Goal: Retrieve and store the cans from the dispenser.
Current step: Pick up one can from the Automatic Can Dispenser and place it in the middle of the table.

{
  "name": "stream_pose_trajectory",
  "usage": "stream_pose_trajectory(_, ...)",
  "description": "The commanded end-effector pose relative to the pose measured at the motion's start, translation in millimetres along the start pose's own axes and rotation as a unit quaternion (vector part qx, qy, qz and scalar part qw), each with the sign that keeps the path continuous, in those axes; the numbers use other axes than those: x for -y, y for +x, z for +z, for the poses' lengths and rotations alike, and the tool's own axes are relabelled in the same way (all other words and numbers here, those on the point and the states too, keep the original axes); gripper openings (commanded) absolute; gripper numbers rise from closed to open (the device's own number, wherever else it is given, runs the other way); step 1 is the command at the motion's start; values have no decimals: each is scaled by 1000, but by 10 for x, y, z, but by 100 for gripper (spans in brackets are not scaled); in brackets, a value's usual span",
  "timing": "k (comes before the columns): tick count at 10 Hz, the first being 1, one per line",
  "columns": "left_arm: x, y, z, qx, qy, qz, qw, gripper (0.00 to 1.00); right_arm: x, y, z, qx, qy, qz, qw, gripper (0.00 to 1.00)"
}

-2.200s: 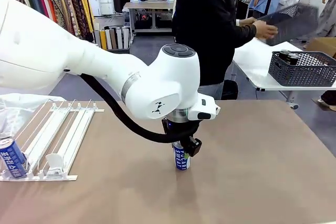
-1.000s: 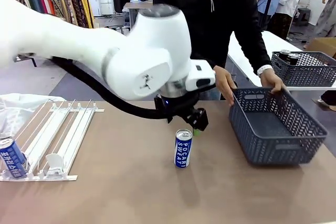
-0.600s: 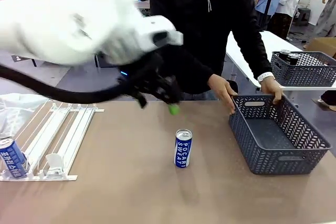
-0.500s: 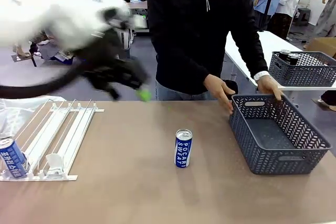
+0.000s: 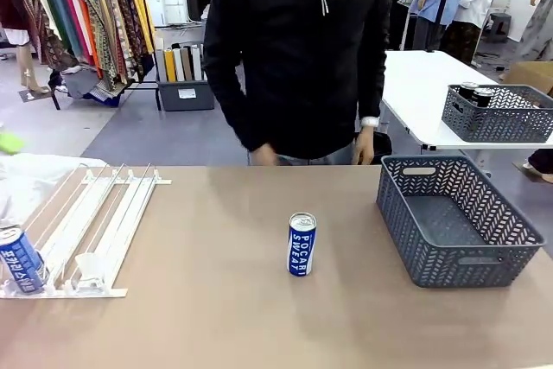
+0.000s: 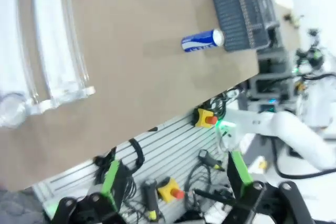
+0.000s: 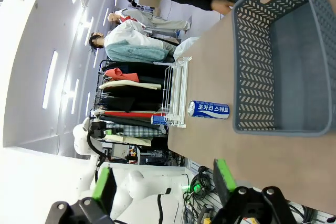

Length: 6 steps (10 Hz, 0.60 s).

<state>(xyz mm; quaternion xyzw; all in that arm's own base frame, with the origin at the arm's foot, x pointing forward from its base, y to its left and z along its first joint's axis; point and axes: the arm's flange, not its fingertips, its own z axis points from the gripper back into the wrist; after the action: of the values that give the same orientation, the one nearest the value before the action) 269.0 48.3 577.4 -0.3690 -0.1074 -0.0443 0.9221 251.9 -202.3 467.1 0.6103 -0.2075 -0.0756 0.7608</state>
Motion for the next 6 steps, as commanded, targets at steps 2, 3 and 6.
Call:
stream_pose_trajectory(2, -429, 11, 40, 9, -92, 5, 996, 100, -22, 15, 7, 3, 7, 6, 1000, 100)
stream_pose_trajectory(3, -501, 31, -8, 0, -143, -3, 990, 100, -22, 15, 7, 3, 7, 6, 1000, 100)
stream_pose_trajectory(6, -450, -78, 145, 15, -46, 23, 999, 100, -22, 15, 7, 3, 7, 6, 1000, 100)
